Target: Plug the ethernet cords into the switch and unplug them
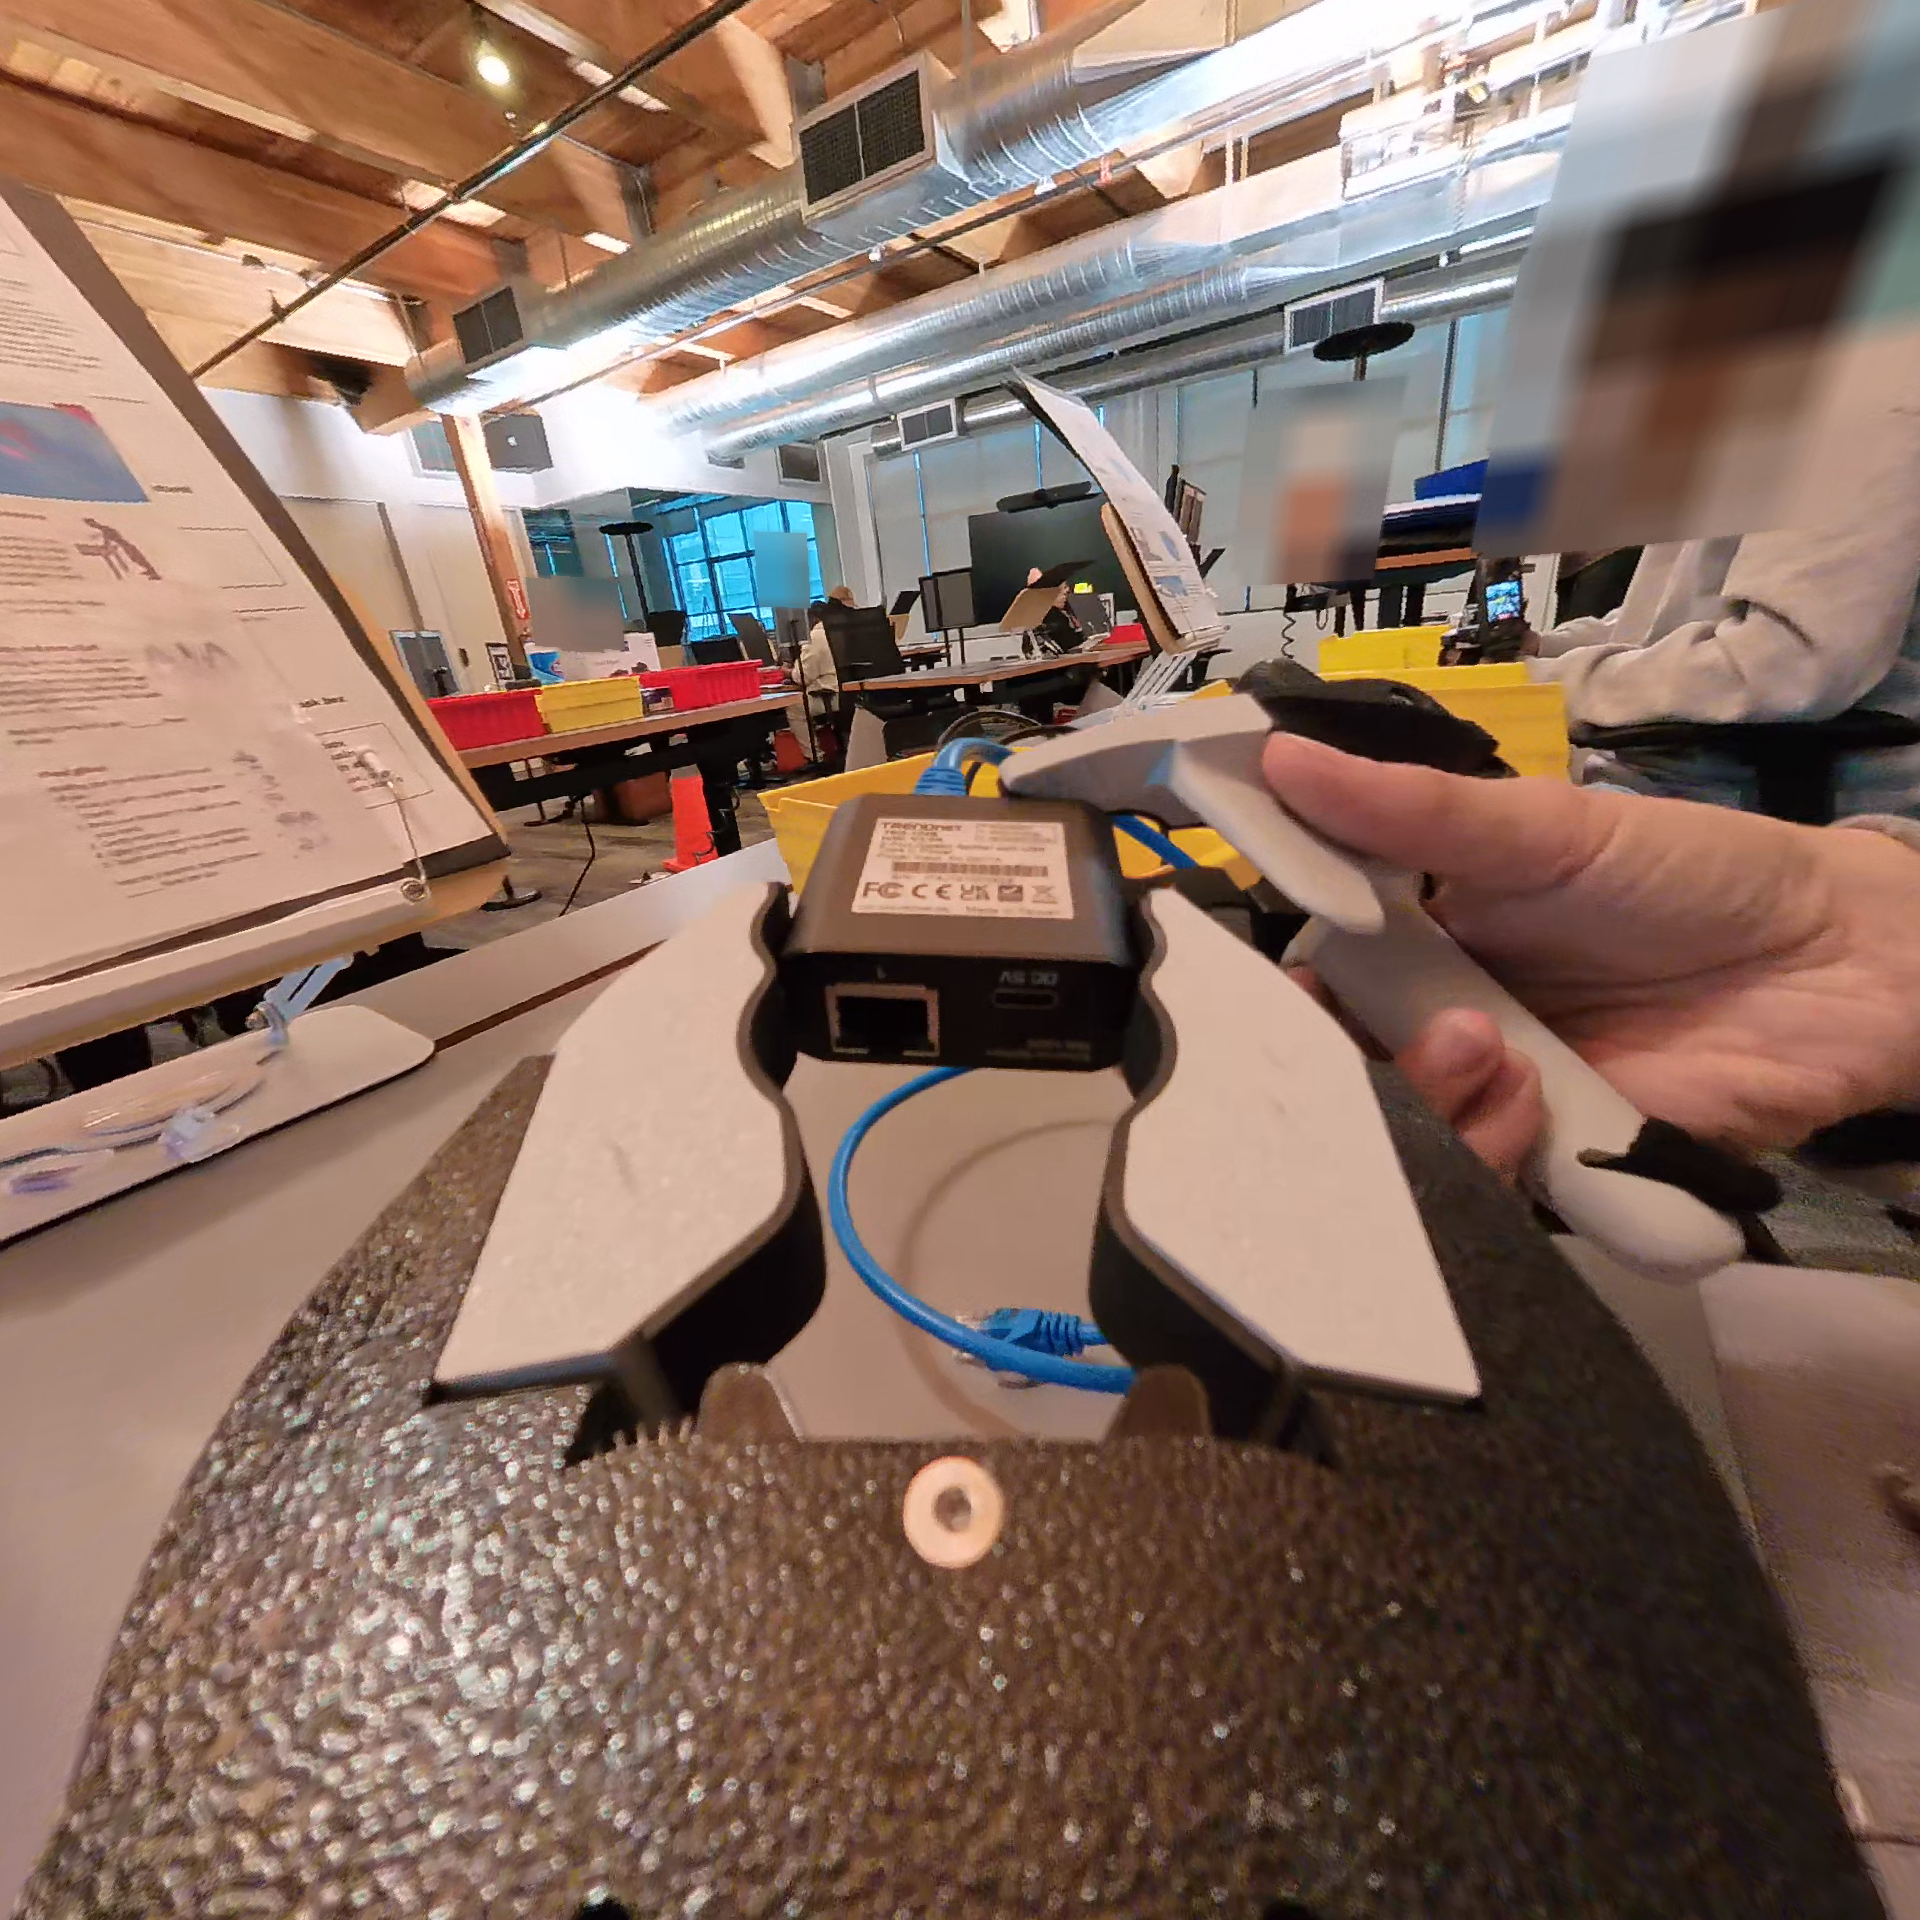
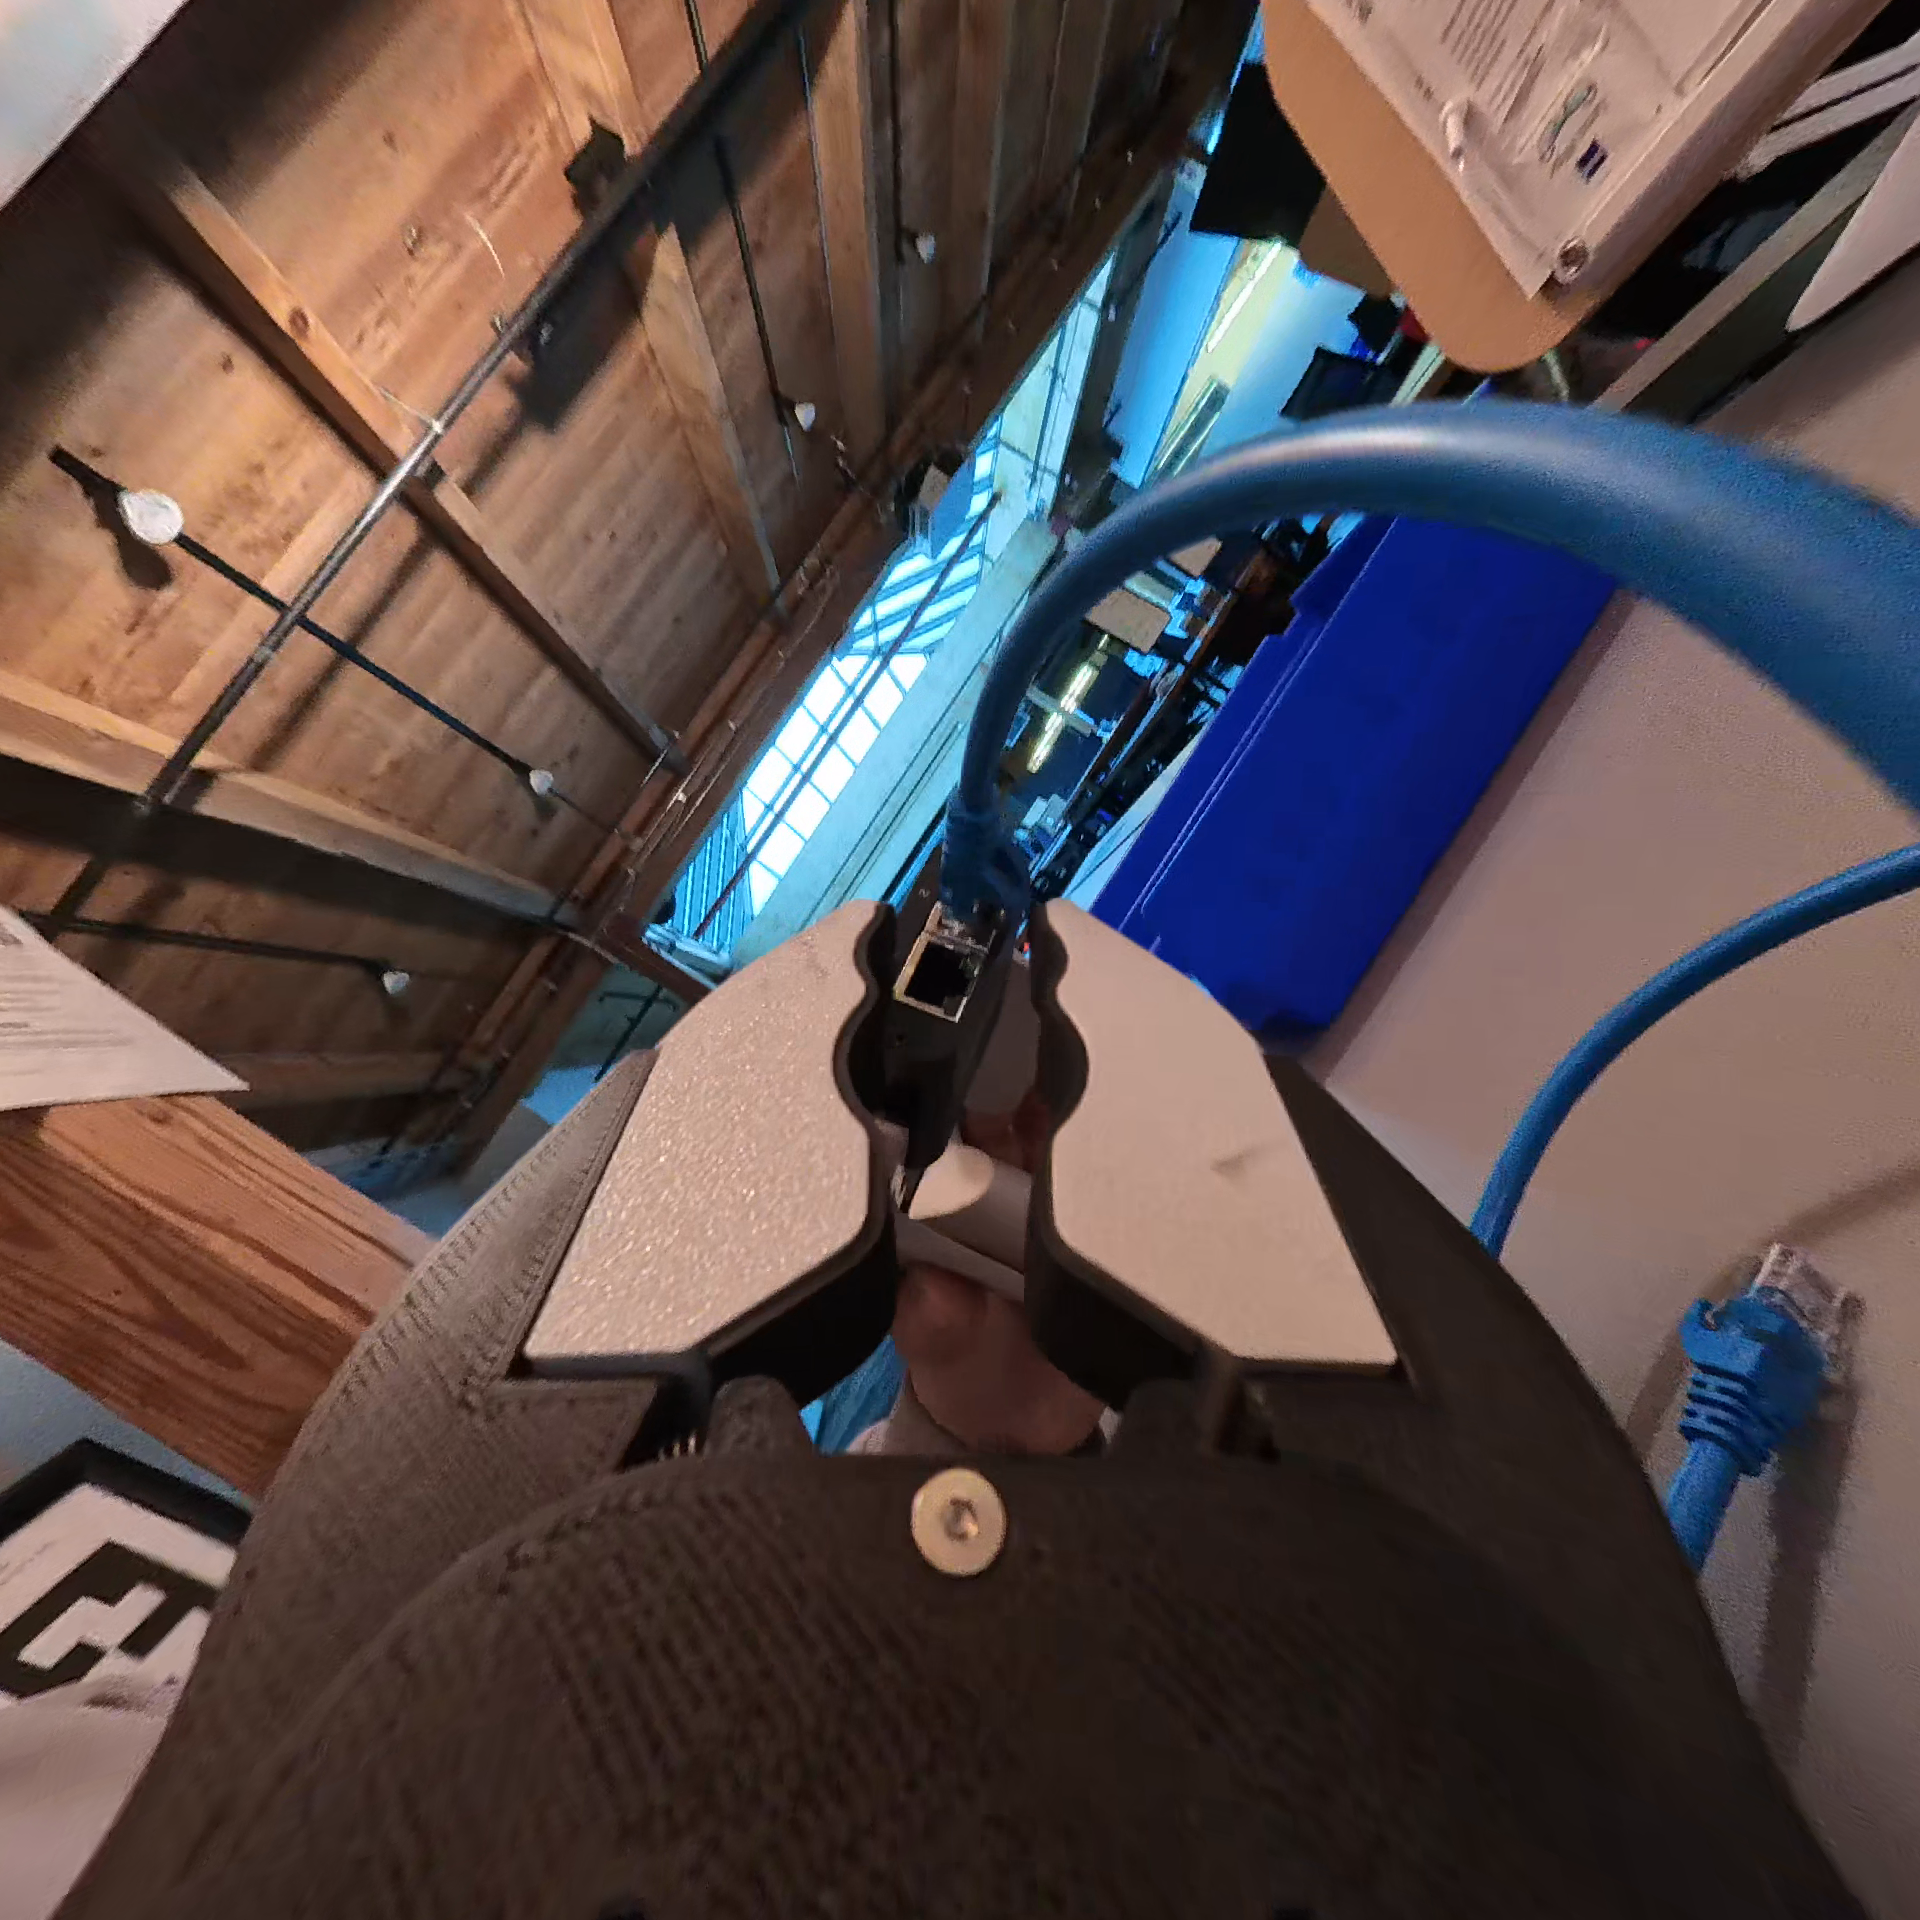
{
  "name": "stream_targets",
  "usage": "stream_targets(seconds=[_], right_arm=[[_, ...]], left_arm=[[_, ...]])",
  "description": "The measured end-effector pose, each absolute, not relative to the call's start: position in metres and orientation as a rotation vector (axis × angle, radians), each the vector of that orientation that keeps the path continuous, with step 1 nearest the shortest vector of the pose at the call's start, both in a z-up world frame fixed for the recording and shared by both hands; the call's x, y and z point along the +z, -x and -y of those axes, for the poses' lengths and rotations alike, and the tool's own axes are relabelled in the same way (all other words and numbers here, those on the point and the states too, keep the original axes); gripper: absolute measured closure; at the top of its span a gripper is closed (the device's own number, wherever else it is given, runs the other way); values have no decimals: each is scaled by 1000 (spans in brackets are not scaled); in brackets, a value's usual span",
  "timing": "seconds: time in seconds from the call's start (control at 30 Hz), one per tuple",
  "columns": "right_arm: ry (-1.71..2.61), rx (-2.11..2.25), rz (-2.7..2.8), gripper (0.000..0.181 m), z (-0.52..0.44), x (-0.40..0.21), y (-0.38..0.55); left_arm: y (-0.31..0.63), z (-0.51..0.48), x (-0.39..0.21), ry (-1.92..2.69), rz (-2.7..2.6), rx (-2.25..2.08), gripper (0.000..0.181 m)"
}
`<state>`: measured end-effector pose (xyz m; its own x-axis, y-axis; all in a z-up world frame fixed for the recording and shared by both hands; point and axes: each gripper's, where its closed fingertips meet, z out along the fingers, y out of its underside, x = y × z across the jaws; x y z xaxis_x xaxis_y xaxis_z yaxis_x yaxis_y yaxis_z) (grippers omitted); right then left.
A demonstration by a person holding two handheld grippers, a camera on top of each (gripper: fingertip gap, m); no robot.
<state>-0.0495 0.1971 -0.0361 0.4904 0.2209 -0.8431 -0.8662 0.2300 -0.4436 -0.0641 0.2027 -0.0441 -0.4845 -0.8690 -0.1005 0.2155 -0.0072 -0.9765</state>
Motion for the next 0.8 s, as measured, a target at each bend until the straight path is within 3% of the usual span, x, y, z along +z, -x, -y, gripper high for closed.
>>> stream_targets(seconds=[0.07,0.23,0.8], right_arm=[[1082,811,-757,166,-196,-39,46],[1071,845,-780,157,-198,-42,46],[988,917,-824,166,-196,-52,44]], left_arm=[[64,-201,-44,715,-1428,-1609,120],[64,-196,-48,685,-1461,-1575,120],[61,-191,-59,659,-1518,-1498,120]])
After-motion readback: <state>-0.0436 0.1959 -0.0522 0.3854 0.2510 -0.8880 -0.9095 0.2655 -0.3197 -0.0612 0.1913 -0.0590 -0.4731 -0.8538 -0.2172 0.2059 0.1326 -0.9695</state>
